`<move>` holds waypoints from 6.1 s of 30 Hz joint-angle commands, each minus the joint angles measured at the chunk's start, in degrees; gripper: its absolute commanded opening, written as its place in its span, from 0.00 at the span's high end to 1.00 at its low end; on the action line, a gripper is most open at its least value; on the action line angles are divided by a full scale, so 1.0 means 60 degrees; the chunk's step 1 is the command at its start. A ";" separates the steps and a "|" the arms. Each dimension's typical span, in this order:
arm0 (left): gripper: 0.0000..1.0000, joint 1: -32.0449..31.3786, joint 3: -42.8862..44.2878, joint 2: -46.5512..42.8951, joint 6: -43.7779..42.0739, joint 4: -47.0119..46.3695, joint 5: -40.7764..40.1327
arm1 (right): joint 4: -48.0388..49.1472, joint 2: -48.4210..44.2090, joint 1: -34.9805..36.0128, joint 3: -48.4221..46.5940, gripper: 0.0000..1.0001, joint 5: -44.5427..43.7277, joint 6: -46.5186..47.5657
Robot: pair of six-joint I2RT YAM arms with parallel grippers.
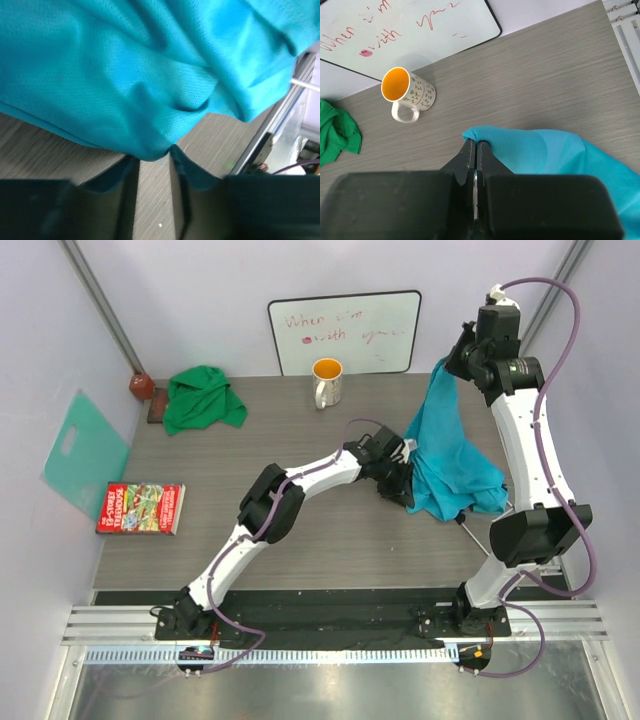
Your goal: Fold and stack the t-shirts
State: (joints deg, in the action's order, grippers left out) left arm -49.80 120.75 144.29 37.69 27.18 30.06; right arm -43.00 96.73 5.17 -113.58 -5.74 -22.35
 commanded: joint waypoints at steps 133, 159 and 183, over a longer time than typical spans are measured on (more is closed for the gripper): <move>1.00 0.6571 -0.1595 -0.2795 -0.3821 0.3351 -1.0080 | 0.0124 0.3799 0.0794 -0.0167 0.99 0.3080 -0.0567; 0.60 0.7670 -0.0672 -0.1431 -0.3836 0.3527 -0.9083 | -0.1109 0.4782 0.0911 -0.1769 0.99 0.3065 -0.0011; 0.58 0.8271 -0.0247 -0.1651 -0.3616 0.2926 -0.5948 | -0.1182 0.4723 0.0896 -0.1358 0.99 0.3197 0.0004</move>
State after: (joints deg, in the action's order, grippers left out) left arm -0.27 117.34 135.76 15.84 46.83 -7.88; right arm -49.95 127.70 10.50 -121.80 13.17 -22.98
